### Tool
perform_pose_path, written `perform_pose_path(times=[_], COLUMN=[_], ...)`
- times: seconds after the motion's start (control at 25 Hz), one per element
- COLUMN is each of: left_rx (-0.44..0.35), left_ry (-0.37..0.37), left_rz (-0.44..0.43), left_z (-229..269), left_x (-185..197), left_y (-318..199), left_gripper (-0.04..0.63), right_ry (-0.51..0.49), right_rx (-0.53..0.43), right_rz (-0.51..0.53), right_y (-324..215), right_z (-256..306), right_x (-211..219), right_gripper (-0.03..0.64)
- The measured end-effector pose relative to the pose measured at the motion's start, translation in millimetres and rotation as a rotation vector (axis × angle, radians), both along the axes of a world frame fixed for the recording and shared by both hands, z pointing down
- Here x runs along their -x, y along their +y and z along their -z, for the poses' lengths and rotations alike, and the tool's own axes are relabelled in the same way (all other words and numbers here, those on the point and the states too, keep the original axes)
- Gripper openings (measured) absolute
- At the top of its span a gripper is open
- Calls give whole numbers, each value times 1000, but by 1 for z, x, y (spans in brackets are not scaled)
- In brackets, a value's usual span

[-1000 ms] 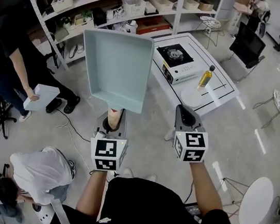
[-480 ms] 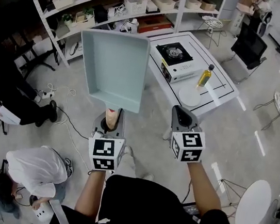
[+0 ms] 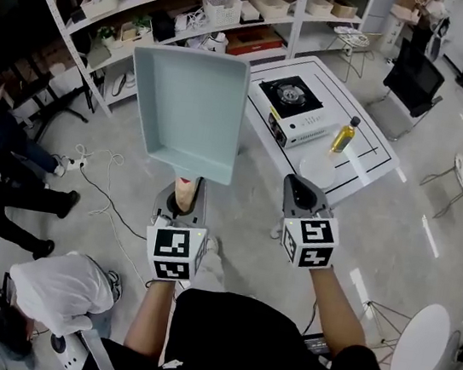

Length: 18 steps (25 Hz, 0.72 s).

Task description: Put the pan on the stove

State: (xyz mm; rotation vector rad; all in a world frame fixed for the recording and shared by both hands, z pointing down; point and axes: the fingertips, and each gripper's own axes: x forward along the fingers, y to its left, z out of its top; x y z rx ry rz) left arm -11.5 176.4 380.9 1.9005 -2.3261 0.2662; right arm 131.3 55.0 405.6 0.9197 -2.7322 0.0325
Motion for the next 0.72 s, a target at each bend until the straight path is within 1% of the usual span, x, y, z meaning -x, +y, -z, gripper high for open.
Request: perform_pose_path(times=[0.4, 0.72], left_rx=[-3, 1], left_ry=[2, 13], left_rz=[-22, -34], left_z=[1, 7], left_x=[60, 111], left_y=[-68, -111], left_gripper=[57, 57], right_ry=[-1, 15], right_rx=[6, 7], right_rz=[-16, -16], right_y=[-63, -103], right_z=[0, 6], right_x=[58, 113], right_gripper=[2, 2])
